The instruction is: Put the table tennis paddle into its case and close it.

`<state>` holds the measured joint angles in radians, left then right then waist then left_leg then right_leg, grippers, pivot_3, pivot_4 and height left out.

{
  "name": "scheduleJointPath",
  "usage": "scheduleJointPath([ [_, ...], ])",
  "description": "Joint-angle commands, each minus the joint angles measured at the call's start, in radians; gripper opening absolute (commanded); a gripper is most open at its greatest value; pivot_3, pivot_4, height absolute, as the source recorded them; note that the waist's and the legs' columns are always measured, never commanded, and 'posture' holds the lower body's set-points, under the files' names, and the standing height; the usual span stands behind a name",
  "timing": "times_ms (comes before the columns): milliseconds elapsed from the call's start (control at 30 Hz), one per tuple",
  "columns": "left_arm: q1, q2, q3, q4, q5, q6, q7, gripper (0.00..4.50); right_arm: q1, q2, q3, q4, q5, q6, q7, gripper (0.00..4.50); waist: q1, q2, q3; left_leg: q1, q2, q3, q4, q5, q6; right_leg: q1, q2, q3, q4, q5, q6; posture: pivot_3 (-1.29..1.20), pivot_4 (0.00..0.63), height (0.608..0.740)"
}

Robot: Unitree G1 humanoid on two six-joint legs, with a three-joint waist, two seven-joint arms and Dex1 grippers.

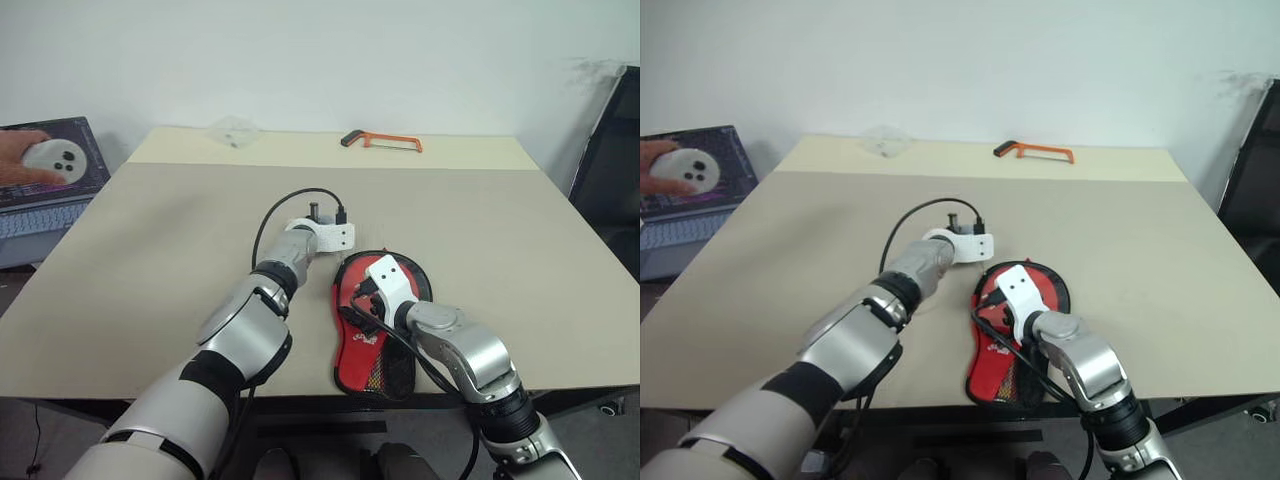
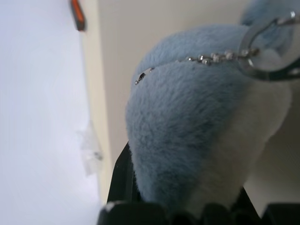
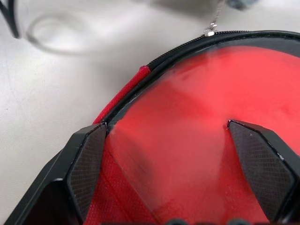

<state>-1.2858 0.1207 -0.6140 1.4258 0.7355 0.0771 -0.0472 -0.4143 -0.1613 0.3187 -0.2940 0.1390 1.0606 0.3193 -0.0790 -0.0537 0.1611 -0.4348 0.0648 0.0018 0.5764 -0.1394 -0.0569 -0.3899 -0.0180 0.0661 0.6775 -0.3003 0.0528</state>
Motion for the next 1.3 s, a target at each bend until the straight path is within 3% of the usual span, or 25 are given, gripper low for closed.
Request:
scheduleJointPath([
  [33, -0.092, -0.021, -0.028, -0.018, 0.060, -0.036, 0.139, 0.49, 0.078, 0.011, 0.079, 0.049, 0.035, 0.140, 0.015, 4.50, 0.001, 0.000, 0.000, 0.000, 0.000, 0.000, -0.001, 0.000, 0.000, 0.000, 0.000, 0.000, 0.000, -0.001, 0.000, 0.00, 0.150, 0.740],
  [733, -0.146, -0.189, -0.106, -0.015, 0.202, -0.149, 0.342, 0.48, 0.115, 0.052, 0.064, -0.006, 0.048, 0.199, -0.029, 4.50, 0.013, 0.000, 0.001, 0.000, 0.000, 0.000, -0.002, -0.007, -0.010, 0.000, 0.000, 0.000, 0.000, -0.008, 0.001, 0.00, 0.150, 0.740],
  [1100, -0.095, -0.313, -0.131, -0.021, 0.218, -0.220, 0.347, 0.47, 0.113, 0.055, 0.054, -0.001, 0.051, 0.192, -0.027, 4.50, 0.026, 0.000, 0.000, 0.000, -0.001, 0.000, -0.001, -0.007, -0.010, 0.001, 0.000, 0.000, 0.000, -0.008, 0.001, 0.00, 0.150, 0.740],
  [1300, -0.072, -0.314, -0.077, -0.017, 0.158, -0.186, 0.241, 0.47, 0.096, 0.055, 0.046, 0.024, 0.049, 0.179, -0.020, 4.50, 0.027, 0.000, 0.000, 0.000, -0.001, 0.000, -0.001, -0.007, -0.010, 0.001, 0.000, 0.000, 0.000, -0.008, 0.001, 0.00, 0.150, 0.740],
])
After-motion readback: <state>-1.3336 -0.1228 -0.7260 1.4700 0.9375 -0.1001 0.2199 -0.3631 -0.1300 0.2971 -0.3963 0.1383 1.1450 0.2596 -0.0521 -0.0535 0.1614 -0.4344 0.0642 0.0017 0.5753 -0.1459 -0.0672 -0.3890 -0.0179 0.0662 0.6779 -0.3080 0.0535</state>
